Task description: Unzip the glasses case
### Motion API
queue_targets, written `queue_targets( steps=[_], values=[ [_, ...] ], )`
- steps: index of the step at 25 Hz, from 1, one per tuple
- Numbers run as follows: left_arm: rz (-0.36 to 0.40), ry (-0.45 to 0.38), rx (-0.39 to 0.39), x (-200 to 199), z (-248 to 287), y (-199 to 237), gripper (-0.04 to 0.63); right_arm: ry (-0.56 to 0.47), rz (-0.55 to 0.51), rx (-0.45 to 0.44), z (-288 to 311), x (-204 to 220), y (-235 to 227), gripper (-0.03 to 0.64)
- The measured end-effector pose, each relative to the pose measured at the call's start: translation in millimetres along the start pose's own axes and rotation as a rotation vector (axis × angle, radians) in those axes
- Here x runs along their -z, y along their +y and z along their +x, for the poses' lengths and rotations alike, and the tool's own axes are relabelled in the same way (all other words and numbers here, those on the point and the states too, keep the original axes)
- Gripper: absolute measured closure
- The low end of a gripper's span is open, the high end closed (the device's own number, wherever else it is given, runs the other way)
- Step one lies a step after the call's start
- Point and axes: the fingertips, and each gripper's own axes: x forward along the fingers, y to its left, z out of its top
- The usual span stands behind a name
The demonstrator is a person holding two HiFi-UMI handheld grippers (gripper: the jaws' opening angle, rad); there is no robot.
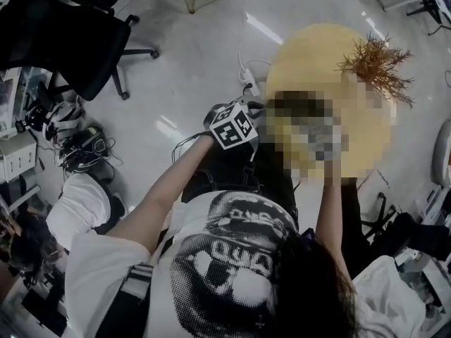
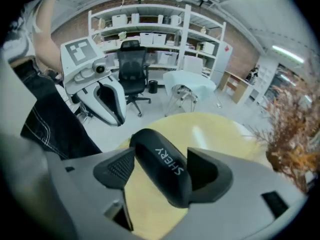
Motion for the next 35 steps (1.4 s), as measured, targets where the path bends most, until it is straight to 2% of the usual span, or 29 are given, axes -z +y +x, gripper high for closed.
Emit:
queue_targets(
  steps=[4, 8, 13, 22, 27, 32, 35],
  values=[
    [0.006, -0.008, 0.047, 4, -9, -13, 0.580, -0.067, 0.152, 0.086, -25, 7, 2, 0.315],
    [0.022, -0.005, 0.073, 7, -15, -28, 0.580, -0.134, 0.285, 0.126, -49, 20, 13, 0.366],
    [-0.067, -0.058, 0.041, 0, -21, -39, 0.580, -0.196, 0.394, 0.132, -74, 34, 30, 0.410],
    [-0.256, -0.202, -0.109, -28, -36, -66, 0.580, -0.309, 0.340, 0.077, -110, 41, 61, 0.436],
    [-0.269, -0.234, -0.223, -33, -45, -105, 0.580, -0.403, 0.297, 0.016, -142, 53, 91, 0.437],
    [-0.302, -0.300, -0.285, -44, -54, -164, 0.580, -0.486, 0.256, -0.020, -179, 74, 124, 0.438],
    [-0.293, -0.322, -0.332, -45, -60, -199, 0.580, -0.522, 0.225, -0.050, -196, 85, 146, 0.443]
  ],
)
